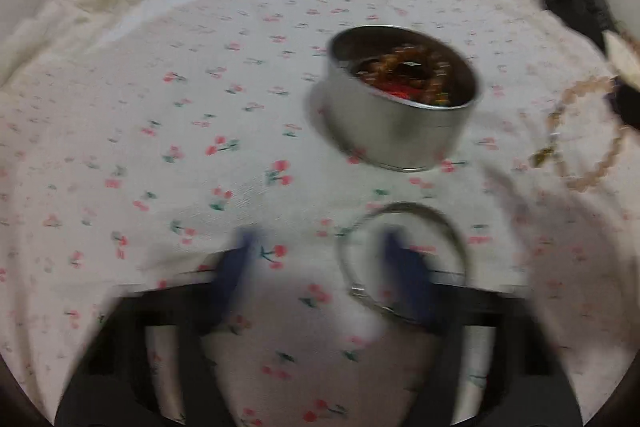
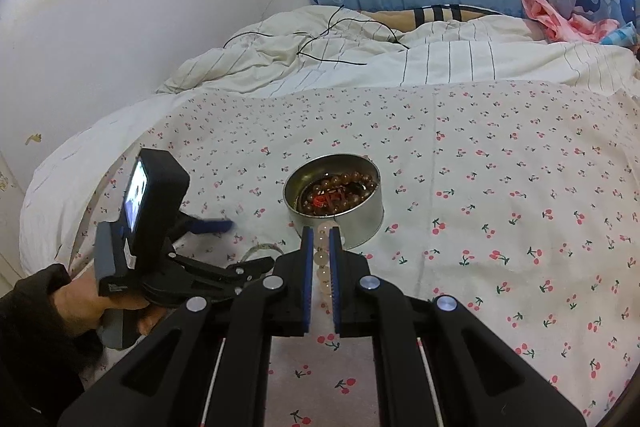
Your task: Organize jewelry
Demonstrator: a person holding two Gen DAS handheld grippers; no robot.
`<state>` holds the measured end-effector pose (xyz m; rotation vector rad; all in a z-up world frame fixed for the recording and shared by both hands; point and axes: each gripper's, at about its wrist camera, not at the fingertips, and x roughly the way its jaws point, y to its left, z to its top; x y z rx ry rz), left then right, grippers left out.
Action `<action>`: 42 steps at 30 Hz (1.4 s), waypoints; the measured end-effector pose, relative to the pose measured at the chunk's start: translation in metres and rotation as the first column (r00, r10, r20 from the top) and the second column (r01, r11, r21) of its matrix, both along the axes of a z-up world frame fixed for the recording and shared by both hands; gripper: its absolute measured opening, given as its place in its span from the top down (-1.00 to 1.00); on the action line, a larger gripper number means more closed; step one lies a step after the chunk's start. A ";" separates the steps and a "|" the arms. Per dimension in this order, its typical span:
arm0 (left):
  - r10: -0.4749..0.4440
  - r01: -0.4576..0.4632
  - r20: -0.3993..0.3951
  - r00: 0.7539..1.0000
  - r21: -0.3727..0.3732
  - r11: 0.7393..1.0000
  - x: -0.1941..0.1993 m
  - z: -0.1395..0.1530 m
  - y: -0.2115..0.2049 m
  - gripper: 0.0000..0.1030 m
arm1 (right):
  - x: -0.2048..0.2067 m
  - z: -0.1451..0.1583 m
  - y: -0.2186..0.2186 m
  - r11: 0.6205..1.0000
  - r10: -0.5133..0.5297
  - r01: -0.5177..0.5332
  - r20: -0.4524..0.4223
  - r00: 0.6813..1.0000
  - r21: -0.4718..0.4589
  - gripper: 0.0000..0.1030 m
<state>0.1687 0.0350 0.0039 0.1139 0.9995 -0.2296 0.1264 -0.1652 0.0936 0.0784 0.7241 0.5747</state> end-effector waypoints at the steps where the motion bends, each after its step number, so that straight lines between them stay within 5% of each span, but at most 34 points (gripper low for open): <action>1: -0.016 0.016 -0.011 1.000 -0.015 1.000 -0.001 0.003 -0.001 0.92 | 0.000 0.001 -0.002 1.000 -0.001 0.001 0.002 1.000 0.004 0.84; 5: -0.055 0.055 0.005 0.998 -0.094 0.994 -0.011 0.023 -0.002 0.93 | -0.002 0.010 -0.005 0.999 -0.009 0.008 0.024 1.000 0.031 0.84; 8: -0.052 0.065 0.088 0.995 -0.146 0.987 -0.015 0.061 0.000 0.93 | -0.002 0.024 -0.008 0.998 -0.008 0.004 0.056 0.998 0.068 0.84; 12: -0.029 0.051 0.138 0.990 -0.158 0.986 0.009 0.086 -0.005 0.93 | -0.004 0.039 -0.014 0.994 -0.030 0.019 0.103 0.994 0.104 0.84; 22: 0.026 -0.021 0.047 0.999 -0.095 0.995 0.081 0.042 -0.025 0.87 | 0.015 0.042 -0.021 0.990 -0.043 0.032 0.076 0.996 0.137 0.84; 26: 0.021 -0.013 0.071 0.997 -0.114 0.993 0.078 0.052 -0.019 0.55 | 0.034 0.043 -0.006 0.988 0.001 -0.010 0.056 0.998 0.156 0.84; 28: 0.051 -0.038 0.121 0.991 -0.106 0.994 0.067 0.064 -0.009 0.05 | 0.049 0.041 0.005 0.979 0.036 -0.039 0.021 0.999 0.201 0.84; 32: 0.082 -0.067 0.143 0.986 -0.111 0.992 0.048 0.078 0.010 0.00 | 0.084 0.018 0.016 0.944 0.082 -0.041 -0.114 0.990 0.328 0.84; 34: 0.087 -0.073 0.153 0.984 -0.091 0.993 0.035 0.079 0.013 -0.14 | 0.096 0.003 0.023 0.962 0.063 -0.016 -0.163 0.985 0.273 0.83; 35: 0.090 -0.078 0.159 0.983 -0.078 0.994 0.028 0.079 0.015 -0.19 | 0.104 -0.008 0.029 0.983 0.031 0.002 -0.179 0.983 0.184 0.79; 37: 0.097 -0.090 0.172 0.980 -0.049 0.995 0.014 0.075 0.014 -0.44 | 0.108 -0.018 0.032 0.995 -0.020 0.038 -0.184 0.983 0.092 -0.08; 42: 0.105 -0.107 0.185 0.977 -0.001 0.994 -0.009 0.066 0.009 -0.64 | 0.067 -0.002 0.023 0.994 -0.104 0.103 -0.041 0.994 -0.028 -0.22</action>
